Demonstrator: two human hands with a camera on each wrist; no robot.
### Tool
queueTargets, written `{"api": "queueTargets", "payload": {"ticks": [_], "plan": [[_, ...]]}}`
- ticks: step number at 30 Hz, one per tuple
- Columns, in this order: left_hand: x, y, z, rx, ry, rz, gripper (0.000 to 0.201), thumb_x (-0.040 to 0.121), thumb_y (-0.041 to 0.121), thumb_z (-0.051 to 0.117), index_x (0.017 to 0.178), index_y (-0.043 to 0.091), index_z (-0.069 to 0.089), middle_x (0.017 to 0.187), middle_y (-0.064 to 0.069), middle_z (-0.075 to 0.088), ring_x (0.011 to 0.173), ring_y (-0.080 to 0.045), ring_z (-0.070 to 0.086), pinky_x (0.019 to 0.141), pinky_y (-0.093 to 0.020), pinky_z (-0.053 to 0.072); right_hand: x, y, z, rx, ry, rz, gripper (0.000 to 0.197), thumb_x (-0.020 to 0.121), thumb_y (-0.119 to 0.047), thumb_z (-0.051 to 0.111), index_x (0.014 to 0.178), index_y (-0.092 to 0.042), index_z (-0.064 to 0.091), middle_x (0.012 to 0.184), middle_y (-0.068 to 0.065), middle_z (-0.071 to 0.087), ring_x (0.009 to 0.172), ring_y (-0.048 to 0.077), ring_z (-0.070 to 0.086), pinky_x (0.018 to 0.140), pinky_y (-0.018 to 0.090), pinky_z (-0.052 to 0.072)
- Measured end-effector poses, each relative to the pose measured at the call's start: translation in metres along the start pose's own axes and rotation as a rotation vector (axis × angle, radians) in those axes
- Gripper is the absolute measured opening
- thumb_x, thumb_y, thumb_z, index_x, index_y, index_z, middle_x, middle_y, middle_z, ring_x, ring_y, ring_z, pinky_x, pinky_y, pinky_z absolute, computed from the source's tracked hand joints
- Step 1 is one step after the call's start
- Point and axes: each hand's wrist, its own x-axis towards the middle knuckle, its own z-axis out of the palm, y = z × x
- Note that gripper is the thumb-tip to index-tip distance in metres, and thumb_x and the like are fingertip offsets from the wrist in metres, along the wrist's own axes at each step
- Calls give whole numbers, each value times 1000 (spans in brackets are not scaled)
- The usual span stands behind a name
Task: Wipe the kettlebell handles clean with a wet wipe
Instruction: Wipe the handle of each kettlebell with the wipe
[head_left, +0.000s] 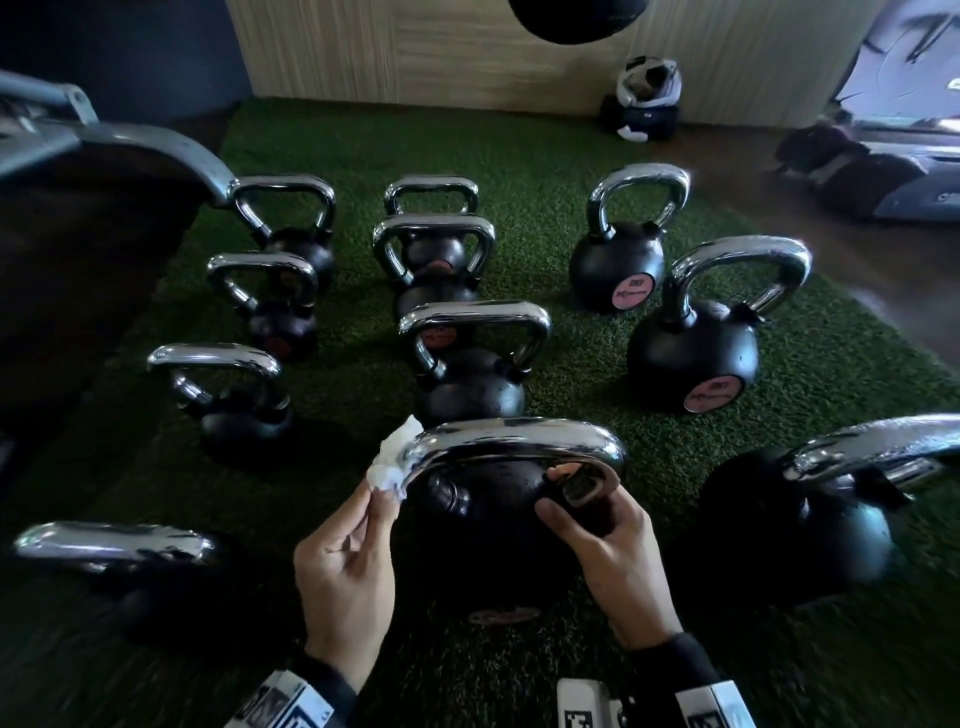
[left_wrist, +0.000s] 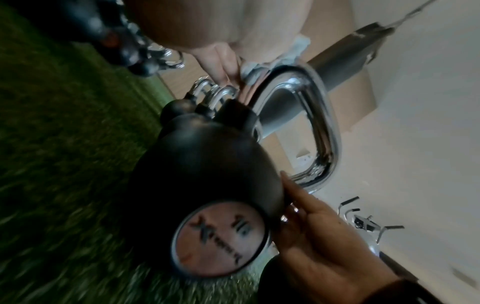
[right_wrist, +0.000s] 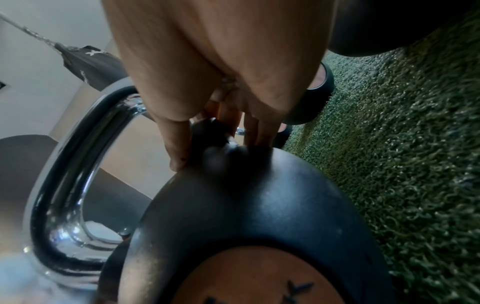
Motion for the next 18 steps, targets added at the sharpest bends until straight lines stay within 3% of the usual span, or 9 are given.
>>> {"api": "queueTargets", "payload": {"ticks": [3, 7, 9, 11, 12, 13, 16, 18], "plan": [[-13, -11, 1, 7, -1, -97, 20, 92, 8, 65, 105, 21, 74, 98, 18, 78, 92, -1, 75, 79, -8, 55, 1, 1, -1, -8, 1, 6, 31, 77, -28, 88, 106, -26, 78, 101, -7, 80, 97, 9, 75, 91, 41, 60], [-22, -19, 1, 26, -49, -24, 20, 86, 9, 70, 103, 16, 77, 98, 6, 80, 94, -10, 77, 82, -14, 58, 0, -2, 0, -19, 12, 13, 33, 73, -33, 88, 104, -27, 78, 99, -7, 79, 94, 8, 75, 91, 43, 61], [-18, -22, -3, 46, -89, -13, 5, 89, 24, 78, 88, 19, 81, 85, -2, 80, 80, -15, 75, 73, -23, 58, 0, -3, 0, -39, 22, 17, 35, 71, -36, 88, 103, -27, 78, 98, -7, 79, 93, 8, 75, 90, 44, 61], [-11, -29, -8, 131, -101, 22, 28, 87, 43, 78, 73, 19, 76, 68, -17, 71, 65, -18, 61, 63, -31, 51, 0, -2, -2, -97, 35, 5, 37, 70, -39, 90, 102, -27, 77, 97, -8, 79, 92, 7, 75, 88, 43, 61], [-7, -30, -9, 171, -104, 41, 29, 86, 45, 77, 71, 20, 75, 64, -22, 67, 61, -18, 57, 60, -33, 48, -2, -2, -4, -137, 44, -6, 37, 69, -41, 91, 101, -29, 77, 96, -10, 79, 91, 6, 74, 86, 41, 61], [-3, -27, -8, 200, -112, 61, 27, 88, 41, 77, 71, 21, 75, 61, -21, 64, 58, -17, 54, 58, -33, 47, -6, -3, -6, -177, 51, -18, 37, 69, -43, 92, 100, -30, 77, 96, -12, 78, 90, 4, 74, 85, 37, 61], [16, -21, -2, 315, -155, 120, 14, 85, 34, 76, 74, 28, 78, 50, 2, 58, 46, -8, 47, 46, -32, 41, -24, -3, -14, -309, 76, -79, 32, 65, -43, 95, 89, -34, 74, 90, -20, 76, 87, -1, 71, 78, 19, 56], [34, -18, 8, 364, -176, 95, 23, 85, 40, 78, 75, 20, 79, 56, 4, 66, 45, -4, 51, 47, -25, 42, -39, 0, -19, -441, 77, -146, 30, 64, -40, 95, 84, -34, 74, 87, -20, 72, 89, -3, 68, 76, 9, 50]]}}
